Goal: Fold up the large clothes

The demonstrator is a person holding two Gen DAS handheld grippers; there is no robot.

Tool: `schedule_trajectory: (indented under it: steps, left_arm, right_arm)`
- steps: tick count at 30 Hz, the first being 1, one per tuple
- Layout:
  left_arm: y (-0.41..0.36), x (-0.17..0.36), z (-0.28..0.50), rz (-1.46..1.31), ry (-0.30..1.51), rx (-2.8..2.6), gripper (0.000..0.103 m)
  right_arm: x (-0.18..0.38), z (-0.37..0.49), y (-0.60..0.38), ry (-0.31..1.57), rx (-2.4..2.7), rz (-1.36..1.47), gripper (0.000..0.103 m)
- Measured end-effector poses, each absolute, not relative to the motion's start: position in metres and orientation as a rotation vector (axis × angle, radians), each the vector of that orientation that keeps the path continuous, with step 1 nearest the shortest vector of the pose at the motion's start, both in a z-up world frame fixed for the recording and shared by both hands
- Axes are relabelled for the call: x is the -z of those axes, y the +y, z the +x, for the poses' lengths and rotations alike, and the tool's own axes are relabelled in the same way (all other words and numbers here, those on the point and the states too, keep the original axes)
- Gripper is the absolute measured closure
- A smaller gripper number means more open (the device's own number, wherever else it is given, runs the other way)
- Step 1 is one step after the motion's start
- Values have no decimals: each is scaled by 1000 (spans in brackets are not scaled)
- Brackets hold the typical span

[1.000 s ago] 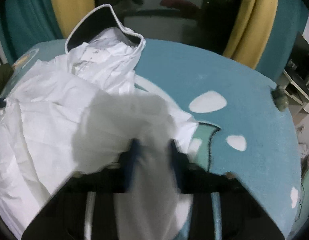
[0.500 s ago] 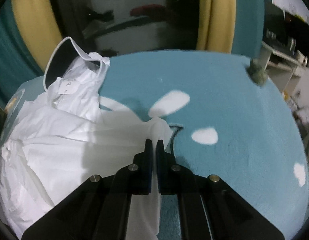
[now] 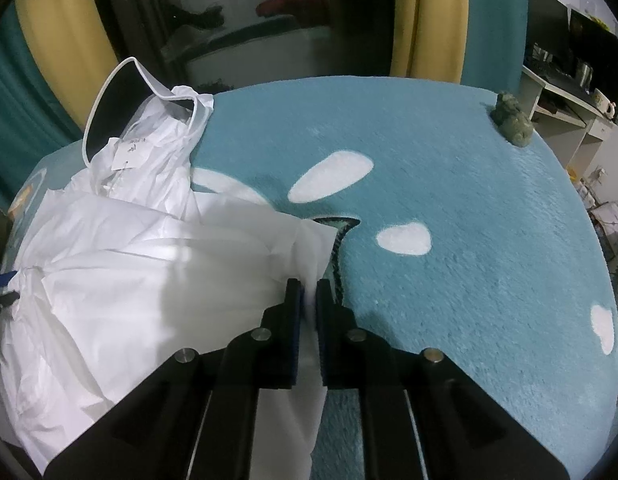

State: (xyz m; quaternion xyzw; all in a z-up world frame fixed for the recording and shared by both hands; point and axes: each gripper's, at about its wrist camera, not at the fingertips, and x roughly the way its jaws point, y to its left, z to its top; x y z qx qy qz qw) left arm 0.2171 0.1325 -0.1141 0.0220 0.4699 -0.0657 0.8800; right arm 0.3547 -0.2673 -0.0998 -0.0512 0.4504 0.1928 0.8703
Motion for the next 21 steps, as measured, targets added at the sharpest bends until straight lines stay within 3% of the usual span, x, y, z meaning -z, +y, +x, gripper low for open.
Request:
schedule_trajectory:
  steps: [1, 12, 14, 15, 21]
  left_arm:
    - [128, 112, 216, 81, 968, 142, 98]
    - [149, 43, 240, 124, 758, 80, 99]
    - [152, 42, 248, 117, 753, 91, 98]
    - [154, 44, 255, 108, 761, 98, 98]
    - [164, 77, 276, 93, 835, 105, 98]
  right_arm:
    - [100, 354, -267, 942, -402, -108, 94]
    - [93, 355, -262, 886, -413, -122, 92]
    - [93, 355, -258, 875, -423, -132, 95]
    - [93, 356, -255, 867, -417, -147, 101]
    - [92, 365, -264, 851, -338, -151, 102]
